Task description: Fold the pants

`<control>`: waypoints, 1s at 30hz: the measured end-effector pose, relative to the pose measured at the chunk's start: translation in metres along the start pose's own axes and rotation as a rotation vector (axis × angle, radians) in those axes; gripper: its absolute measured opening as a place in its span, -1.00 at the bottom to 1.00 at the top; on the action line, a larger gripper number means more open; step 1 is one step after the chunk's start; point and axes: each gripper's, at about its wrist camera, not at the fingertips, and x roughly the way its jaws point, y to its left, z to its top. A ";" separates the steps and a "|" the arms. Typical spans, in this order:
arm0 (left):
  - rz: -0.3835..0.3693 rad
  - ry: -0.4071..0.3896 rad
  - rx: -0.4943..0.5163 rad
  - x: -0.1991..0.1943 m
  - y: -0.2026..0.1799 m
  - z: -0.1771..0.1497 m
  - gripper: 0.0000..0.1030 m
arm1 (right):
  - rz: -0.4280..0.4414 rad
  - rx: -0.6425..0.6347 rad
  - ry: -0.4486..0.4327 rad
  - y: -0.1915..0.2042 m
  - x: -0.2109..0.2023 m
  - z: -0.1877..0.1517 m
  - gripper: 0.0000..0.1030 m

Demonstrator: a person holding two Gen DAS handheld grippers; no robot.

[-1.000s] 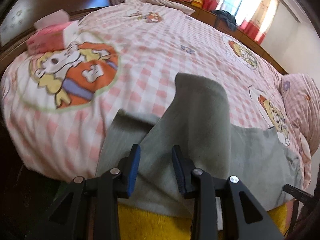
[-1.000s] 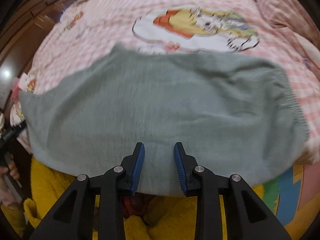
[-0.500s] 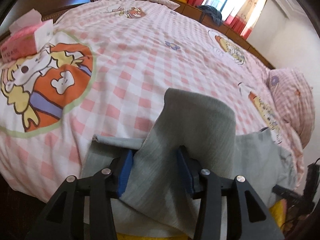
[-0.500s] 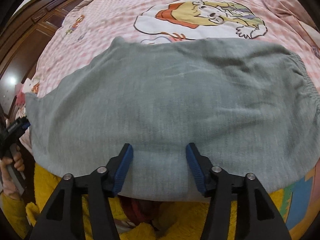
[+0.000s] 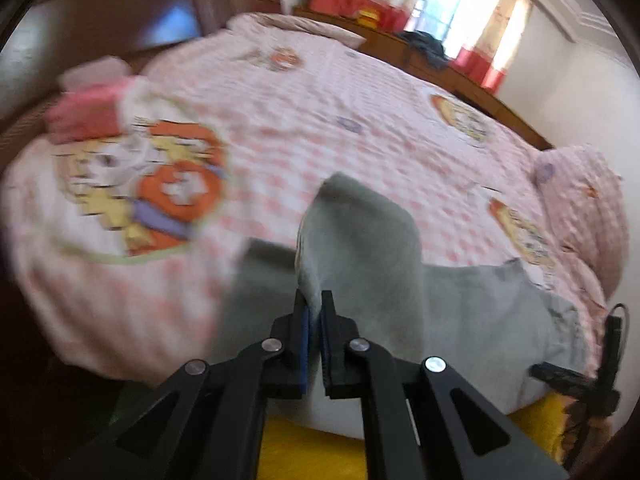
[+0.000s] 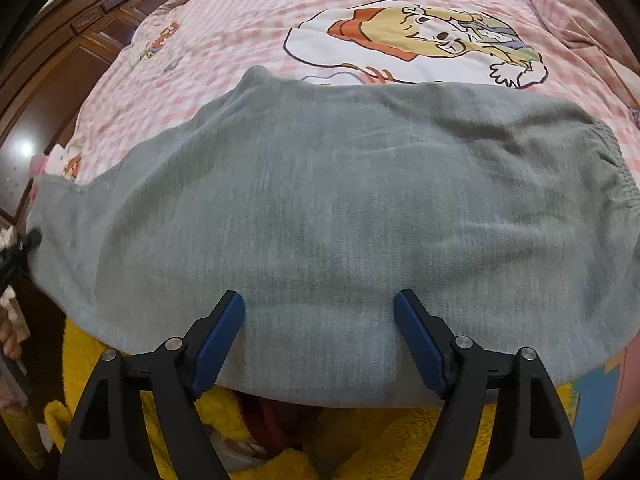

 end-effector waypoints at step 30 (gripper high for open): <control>0.121 0.069 0.017 0.058 0.015 0.017 -0.21 | -0.046 -0.213 -0.029 0.051 0.038 0.115 0.43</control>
